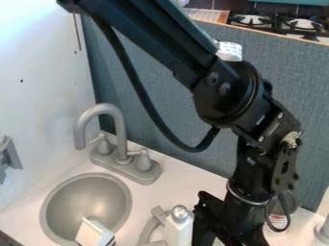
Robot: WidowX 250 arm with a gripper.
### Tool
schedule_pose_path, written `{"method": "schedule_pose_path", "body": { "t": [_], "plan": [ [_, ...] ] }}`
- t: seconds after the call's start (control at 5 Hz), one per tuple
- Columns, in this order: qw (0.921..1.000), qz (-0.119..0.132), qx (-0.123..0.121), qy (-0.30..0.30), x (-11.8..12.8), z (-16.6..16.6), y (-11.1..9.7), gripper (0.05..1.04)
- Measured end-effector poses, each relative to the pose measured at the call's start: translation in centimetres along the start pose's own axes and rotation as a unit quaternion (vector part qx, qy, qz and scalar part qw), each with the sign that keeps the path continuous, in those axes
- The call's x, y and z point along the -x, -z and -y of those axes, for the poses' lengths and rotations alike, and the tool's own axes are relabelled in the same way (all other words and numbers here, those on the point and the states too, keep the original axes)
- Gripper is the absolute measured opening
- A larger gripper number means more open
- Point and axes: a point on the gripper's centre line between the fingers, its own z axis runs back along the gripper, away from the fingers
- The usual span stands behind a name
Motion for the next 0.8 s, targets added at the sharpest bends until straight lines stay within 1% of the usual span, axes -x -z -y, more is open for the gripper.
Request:
{"method": "schedule_pose_path", "body": {
  "t": [0.2, 0.4, 0.6, 0.8],
  "plan": [
    [0.9999, -0.014, -0.002, 0.000, 0.2, -0.1, 0.8, 0.998],
    [0.9996, -0.018, -0.011, -0.019, 0.2, -1.9, 0.7, 0.998],
    [0.9990, 0.005, -0.021, -0.040, -0.2, -4.9, -0.3, 0.998],
    [0.9982, 0.011, -0.027, -0.053, -0.6, -6.5, -0.9, 0.998]
  ]
}}
